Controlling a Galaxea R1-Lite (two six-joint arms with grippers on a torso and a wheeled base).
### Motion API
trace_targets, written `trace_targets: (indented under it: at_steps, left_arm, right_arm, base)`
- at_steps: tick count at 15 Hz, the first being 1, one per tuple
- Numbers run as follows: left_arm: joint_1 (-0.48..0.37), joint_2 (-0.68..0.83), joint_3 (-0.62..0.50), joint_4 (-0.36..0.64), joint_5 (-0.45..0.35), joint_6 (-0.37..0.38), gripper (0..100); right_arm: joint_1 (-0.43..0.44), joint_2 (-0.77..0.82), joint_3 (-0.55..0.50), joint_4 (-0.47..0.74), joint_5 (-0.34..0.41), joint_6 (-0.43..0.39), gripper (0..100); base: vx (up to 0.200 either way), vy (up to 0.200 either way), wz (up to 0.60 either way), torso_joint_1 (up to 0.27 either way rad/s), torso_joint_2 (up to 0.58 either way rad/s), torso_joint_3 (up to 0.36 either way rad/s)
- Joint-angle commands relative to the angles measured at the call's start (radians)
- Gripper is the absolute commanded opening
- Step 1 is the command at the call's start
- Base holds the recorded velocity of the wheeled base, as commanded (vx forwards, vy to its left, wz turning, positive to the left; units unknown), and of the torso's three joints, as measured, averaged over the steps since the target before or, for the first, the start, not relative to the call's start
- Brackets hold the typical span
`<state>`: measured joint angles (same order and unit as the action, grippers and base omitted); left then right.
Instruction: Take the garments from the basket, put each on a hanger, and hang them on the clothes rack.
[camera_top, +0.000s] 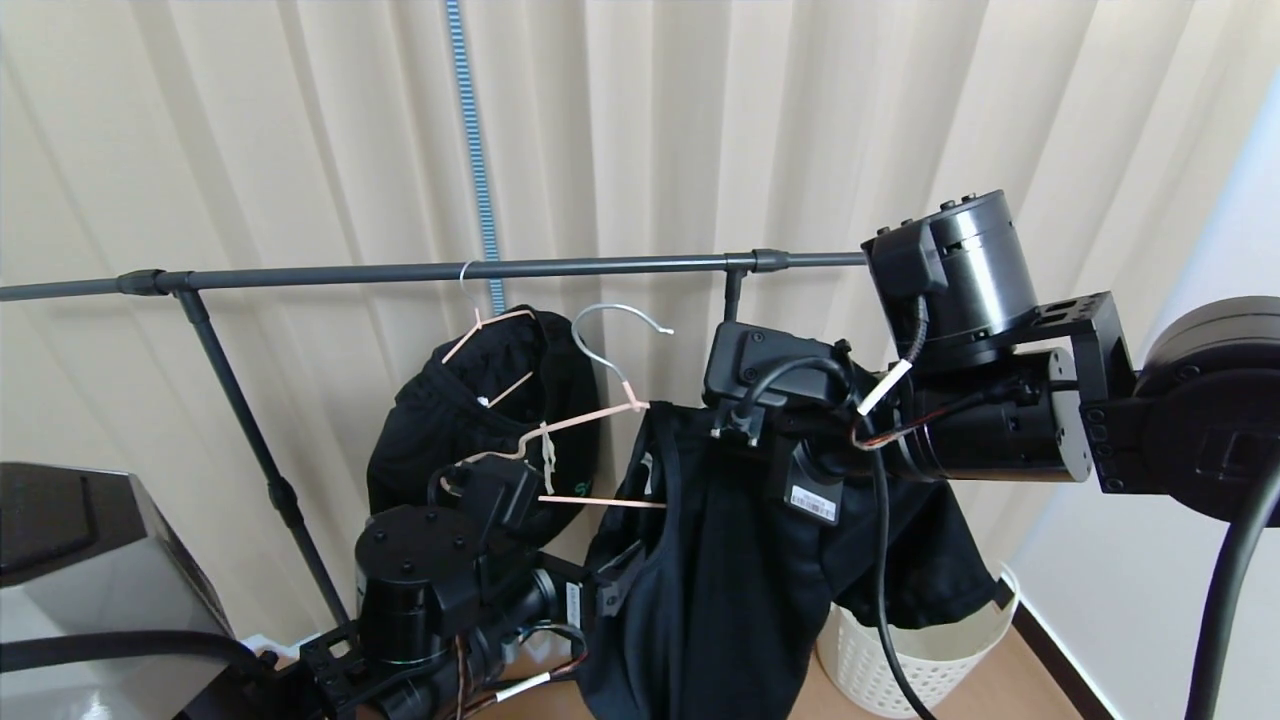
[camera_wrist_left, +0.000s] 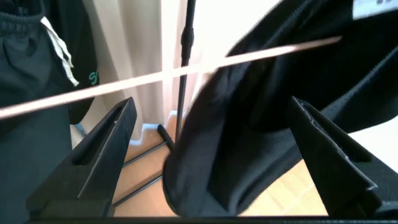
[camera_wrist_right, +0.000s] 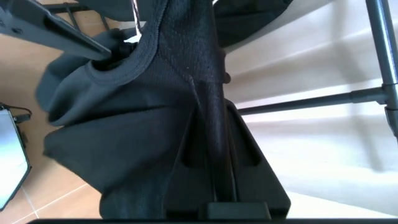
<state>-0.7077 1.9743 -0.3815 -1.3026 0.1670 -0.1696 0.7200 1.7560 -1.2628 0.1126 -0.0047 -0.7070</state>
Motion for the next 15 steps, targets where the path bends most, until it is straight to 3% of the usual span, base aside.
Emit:
trace_targets:
  at_steps: [1,6,8,12,15]
  left_arm:
    - [-0.007,0.026,-0.008,0.000,0.003,0.001,100]
    - [-0.019,0.063,-0.004,-0.001,0.003,0.025,100]
    - [-0.030,0.069,0.001,-0.001,0.003,0.027,100]
    - [-0.036,0.092,0.023,-0.003,0.002,0.067,100]
    - [-0.038,0.092,0.039,-0.035,0.002,0.071,100]
  right_arm:
    - [0.006,-0.001,-0.001,-0.002,0.000,0.009,0]
    - [0.013,-0.003,0.022,-0.047,0.000,0.018,0]
    - [0.029,-0.003,0.019,-0.051,-0.001,0.083,0]
    - [0.027,-0.013,0.016,-0.076,-0.009,0.098,0]
    - [0.012,-0.010,0.010,-0.113,-0.074,0.126,0]
  base:
    - [0.000,0.000,0.00,0.000,0.00,0.000]
    - [0.000,0.000,0.00,0.000,0.00,0.000]
    - [0.000,0.000,0.00,0.000,0.00,0.000]
    - [0.000,0.000,0.00,0.000,0.00,0.000]
    - [0.000,0.000,0.00,0.000,0.00,0.000]
